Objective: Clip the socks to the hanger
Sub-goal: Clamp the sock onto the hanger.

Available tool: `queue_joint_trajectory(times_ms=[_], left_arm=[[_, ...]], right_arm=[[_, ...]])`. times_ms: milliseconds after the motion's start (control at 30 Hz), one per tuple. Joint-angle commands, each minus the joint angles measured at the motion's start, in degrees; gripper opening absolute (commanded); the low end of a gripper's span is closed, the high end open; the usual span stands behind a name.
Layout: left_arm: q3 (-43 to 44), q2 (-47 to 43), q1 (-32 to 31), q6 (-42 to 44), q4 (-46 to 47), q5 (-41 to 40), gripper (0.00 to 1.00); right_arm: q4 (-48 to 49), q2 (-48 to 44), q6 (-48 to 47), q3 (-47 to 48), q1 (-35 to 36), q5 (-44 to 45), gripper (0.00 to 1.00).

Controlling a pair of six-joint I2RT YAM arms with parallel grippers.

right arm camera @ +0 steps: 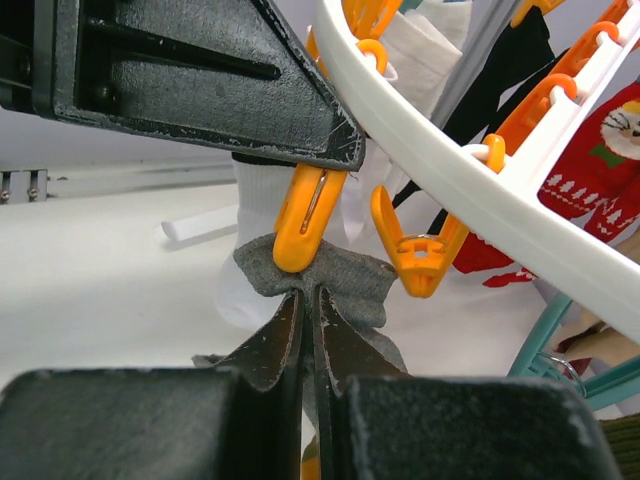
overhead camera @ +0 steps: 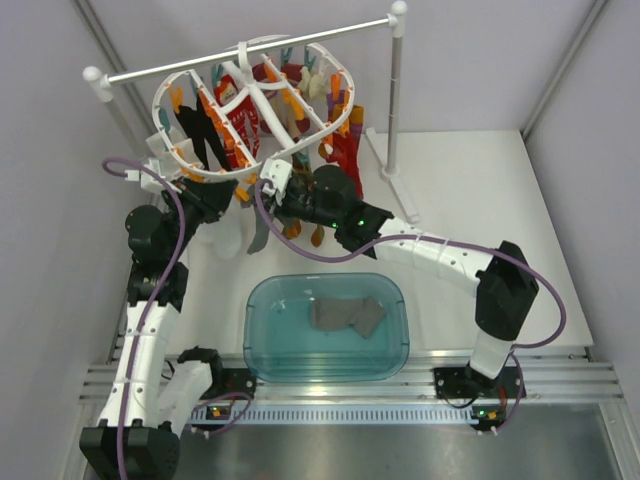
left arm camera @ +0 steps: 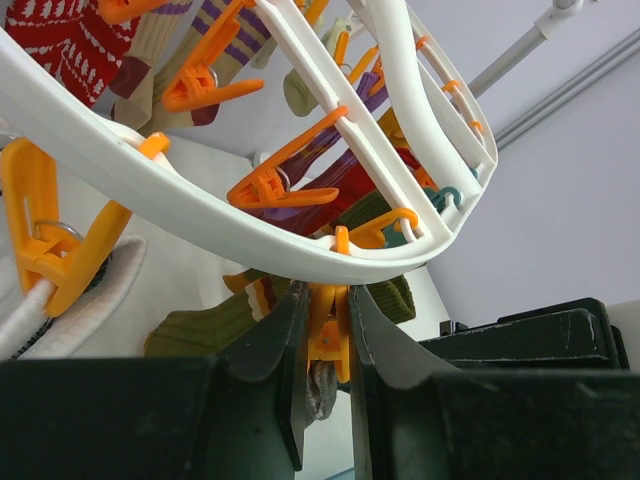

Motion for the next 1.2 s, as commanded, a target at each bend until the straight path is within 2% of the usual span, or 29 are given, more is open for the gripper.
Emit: queue_joint_trajectory(times_ms=[0, 367, 467, 500, 600, 733, 900, 967, 1000, 1033, 1167], left_arm=[[-0.79, -0.62, 0.37, -0.13, 0.44, 0.81, 0.00], [-0.88, -0.79, 0.28, -0.48, -0.09, 0.55, 0.00], [-0.71, -0.97, 0.37, -0.75, -0.44, 0.28, 0.11], [-0.62, -1.06, 0.37, -0.83, -0.53, 0.28, 0.21], [-0.18, -1.50, 0.37, -1.01, -1.23, 0.02, 0.33], [0.35, -2.20, 0.28, -1.53, -1.85, -0.51, 0.54], [0.61, -3.43, 0.37, -2.06, -2.03, -1.21, 0.63], [0.70, -3.87, 0.28, -2.15, -2.29, -1.56, 0.65], [0.79, -4.39, 0.37, -1.80, -2.81, -1.83, 0.66], [1.14, -4.49, 0.28, -1.80, -3.17, -1.83, 0.66], [1.49, -5.98, 0.28, -1.01, -5.01, -2.44, 0.68]], right_arm=[[4.31, 0.21, 1.74, 2.93, -0.49, 0.09, 0.00], [6.25, 0.48, 5.17, 4.33, 0.13, -0.88, 0.00], [6.33, 0.65, 5.26, 4.42, 0.39, -1.06, 0.00], [6.33, 0.74, 5.17, 4.51, 0.39, -1.14, 0.00], [6.33, 0.92, 4.91, 4.42, 0.39, -0.97, 0.00], [6.16, 0.92, 4.38, 4.42, 0.30, -0.79, 0.00], [5.37, 1.18, 4.21, 5.03, 0.39, -0.88, 0.00], [4.14, 1.18, 3.86, 5.83, 0.39, -1.14, 0.06], [3.09, 0.57, 3.68, 5.74, 0.39, -1.32, 0.16], [2.65, 0.13, 3.07, 4.87, 0.39, -1.32, 0.21], [0.71, -3.73, 1.57, 0.48, 0.13, -1.49, 0.30]])
